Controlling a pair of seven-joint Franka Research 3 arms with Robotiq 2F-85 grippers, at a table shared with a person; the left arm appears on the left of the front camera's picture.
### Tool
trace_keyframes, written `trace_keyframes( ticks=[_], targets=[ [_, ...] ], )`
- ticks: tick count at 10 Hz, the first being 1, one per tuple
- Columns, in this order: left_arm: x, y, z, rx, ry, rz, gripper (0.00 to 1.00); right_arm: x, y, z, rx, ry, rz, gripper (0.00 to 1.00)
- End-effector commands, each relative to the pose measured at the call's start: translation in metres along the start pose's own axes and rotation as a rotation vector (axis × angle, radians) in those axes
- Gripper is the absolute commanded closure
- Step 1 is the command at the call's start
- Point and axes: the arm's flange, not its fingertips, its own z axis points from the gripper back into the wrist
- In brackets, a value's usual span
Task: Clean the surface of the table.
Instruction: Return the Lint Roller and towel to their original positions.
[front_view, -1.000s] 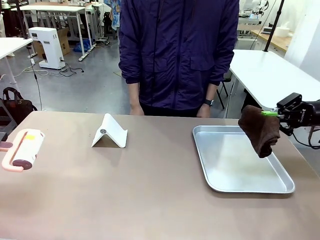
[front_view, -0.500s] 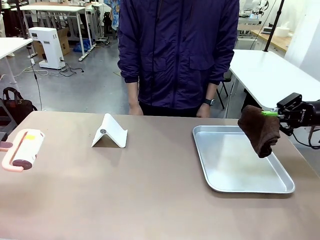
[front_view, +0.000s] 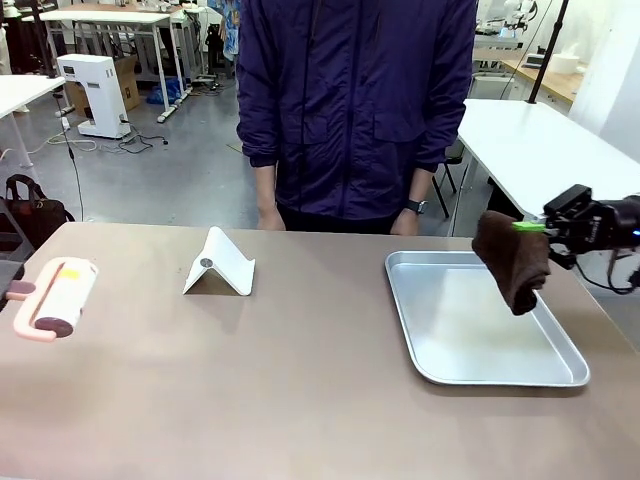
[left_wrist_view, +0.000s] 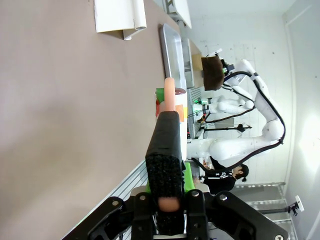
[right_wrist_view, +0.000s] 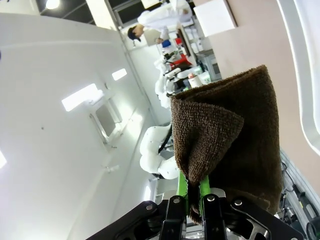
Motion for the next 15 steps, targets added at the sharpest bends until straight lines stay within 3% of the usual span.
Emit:
trace_keyframes(
  ticks=[1, 3, 4, 8, 9, 10, 12, 15],
  targets=[
    [0.025, -0.043, -0.031, 0.090, 0.046, 0.050, 0.78, 0.035, 0.034, -0.054, -0.064, 0.065, 0.007, 0.90],
    [0.060, -0.086, -0.066, 0.159, 0.039, 0.104, 0.78, 0.072, 0.054, -0.123, -0.100, 0.109, -0.003, 0.90],
    [0.093, -0.109, -0.090, 0.209, -0.157, 0.210, 0.78, 0.090, 0.062, -0.158, -0.077, 0.079, 0.002, 0.90],
    [0.162, -0.188, -0.166, 0.466, -0.043, 0.132, 0.78, 0.121, 0.049, -0.258, -0.276, -0.053, -0.055, 0.90],
    [0.174, -0.196, -0.189, 0.539, -0.044, 0.110, 0.78, 0.124, 0.038, -0.269, -0.365, -0.104, -0.065, 0.90],
    [0.180, -0.198, -0.212, 0.598, -0.022, 0.103, 0.78, 0.121, 0.025, -0.278, -0.408, -0.040, -0.105, 0.90],
    [0.194, -0.196, -0.261, 0.698, 0.010, 0.070, 0.78, 0.111, 0.004, -0.283, -0.526, -0.023, -0.152, 0.90],
    [0.208, -0.180, -0.316, 0.769, 0.057, 0.071, 0.78, 0.101, -0.014, -0.266, -0.742, -0.100, -0.180, 0.90]
  ],
)
